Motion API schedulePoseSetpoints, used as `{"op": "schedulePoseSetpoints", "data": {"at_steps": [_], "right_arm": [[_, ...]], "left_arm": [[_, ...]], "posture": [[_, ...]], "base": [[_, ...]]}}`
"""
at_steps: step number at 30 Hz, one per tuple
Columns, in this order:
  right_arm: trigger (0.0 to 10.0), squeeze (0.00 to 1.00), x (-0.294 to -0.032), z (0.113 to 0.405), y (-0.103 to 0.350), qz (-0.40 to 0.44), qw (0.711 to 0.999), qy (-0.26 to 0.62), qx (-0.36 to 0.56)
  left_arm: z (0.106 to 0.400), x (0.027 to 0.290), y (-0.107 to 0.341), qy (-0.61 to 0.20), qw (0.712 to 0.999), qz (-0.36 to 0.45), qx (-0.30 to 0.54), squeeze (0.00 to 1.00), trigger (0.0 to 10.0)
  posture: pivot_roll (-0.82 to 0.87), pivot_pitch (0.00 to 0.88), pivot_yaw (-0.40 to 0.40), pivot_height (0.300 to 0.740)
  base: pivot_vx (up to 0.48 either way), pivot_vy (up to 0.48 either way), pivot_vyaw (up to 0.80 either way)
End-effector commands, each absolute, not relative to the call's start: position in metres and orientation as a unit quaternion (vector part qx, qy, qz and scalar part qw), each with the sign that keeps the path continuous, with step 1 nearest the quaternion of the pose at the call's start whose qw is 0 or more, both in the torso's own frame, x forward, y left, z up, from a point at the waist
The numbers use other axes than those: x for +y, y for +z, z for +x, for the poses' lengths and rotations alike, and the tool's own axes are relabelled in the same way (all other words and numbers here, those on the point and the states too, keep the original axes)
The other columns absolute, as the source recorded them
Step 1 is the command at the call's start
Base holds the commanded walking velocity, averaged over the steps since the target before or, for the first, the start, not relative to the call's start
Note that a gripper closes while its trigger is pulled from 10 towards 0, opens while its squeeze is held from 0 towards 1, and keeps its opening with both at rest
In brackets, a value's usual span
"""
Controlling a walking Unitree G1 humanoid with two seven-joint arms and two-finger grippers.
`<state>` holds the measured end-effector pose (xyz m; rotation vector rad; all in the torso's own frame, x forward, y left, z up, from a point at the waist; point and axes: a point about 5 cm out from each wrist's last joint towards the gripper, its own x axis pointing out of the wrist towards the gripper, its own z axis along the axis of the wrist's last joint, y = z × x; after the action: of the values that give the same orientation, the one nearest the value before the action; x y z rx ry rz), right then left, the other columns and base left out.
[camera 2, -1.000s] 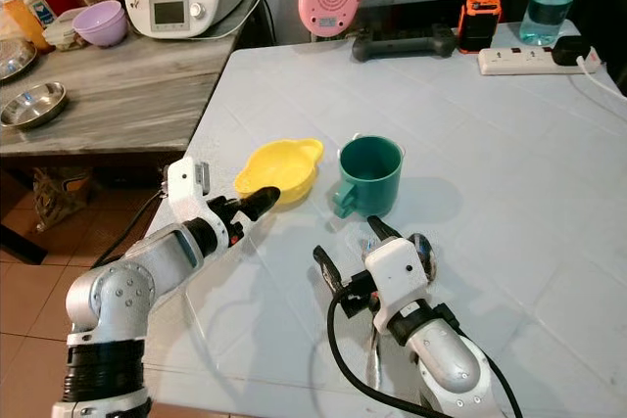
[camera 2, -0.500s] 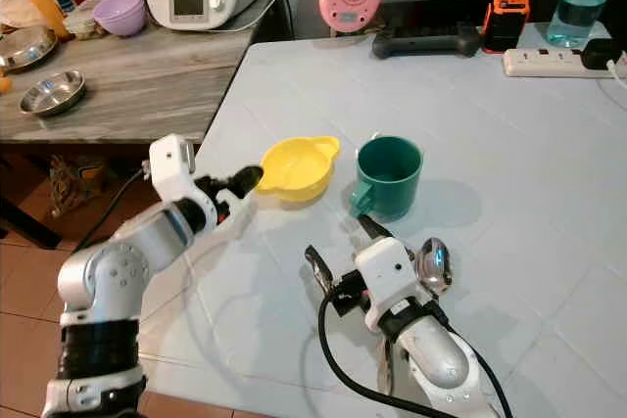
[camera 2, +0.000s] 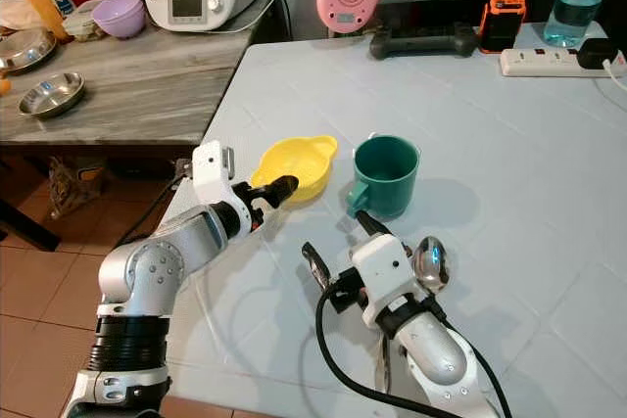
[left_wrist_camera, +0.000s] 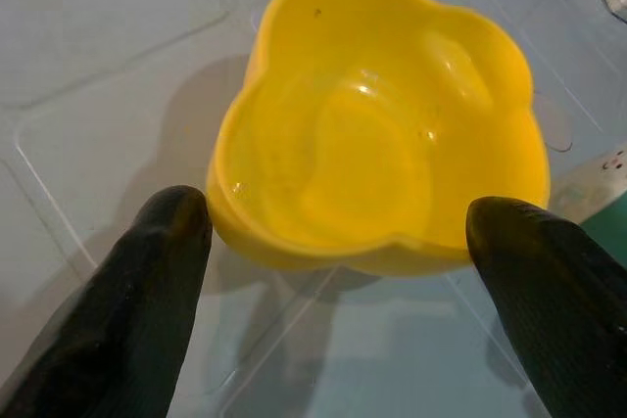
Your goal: Setting the table
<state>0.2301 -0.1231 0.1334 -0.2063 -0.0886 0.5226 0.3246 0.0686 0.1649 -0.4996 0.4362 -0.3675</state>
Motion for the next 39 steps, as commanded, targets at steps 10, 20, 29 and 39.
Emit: {"op": "schedulePoseSetpoints", "data": {"at_steps": [10, 20, 29, 39], "right_arm": [[10.0, 0.00, -0.117, 0.230, 0.130, -0.099, 0.958, 0.266, -0.041], [10.0, 0.00, -0.117, 0.232, 0.130, -0.097, 0.958, 0.266, -0.040], [10.0, 0.00, -0.117, 0.234, 0.129, -0.098, 0.957, 0.268, -0.042], [10.0, 0.00, -0.117, 0.234, 0.129, -0.096, 0.958, 0.269, -0.041]], "left_arm": [[0.339, 0.084, 0.154, -0.127, 0.921, -0.287, 0.230, 0.00, 4.3], [0.357, 0.095, 0.172, -0.130, 0.919, -0.311, 0.205, 0.00, 10.0], [0.358, 0.091, 0.172, -0.127, 0.918, -0.304, 0.220, 0.00, 10.0], [0.351, 0.081, 0.175, -0.161, 0.915, -0.316, 0.195, 0.00, 0.0]], "posture": [[-0.24, 0.134, 0.181, 0.740], [-0.24, 0.125, 0.181, 0.740], [-0.24, 0.117, 0.178, 0.740], [-0.23, 0.120, 0.175, 0.740]], "base": [[0.000, 0.000, 0.00], [0.000, 0.000, 0.00], [0.000, 0.000, 0.00], [0.000, 0.000, 0.00]]}}
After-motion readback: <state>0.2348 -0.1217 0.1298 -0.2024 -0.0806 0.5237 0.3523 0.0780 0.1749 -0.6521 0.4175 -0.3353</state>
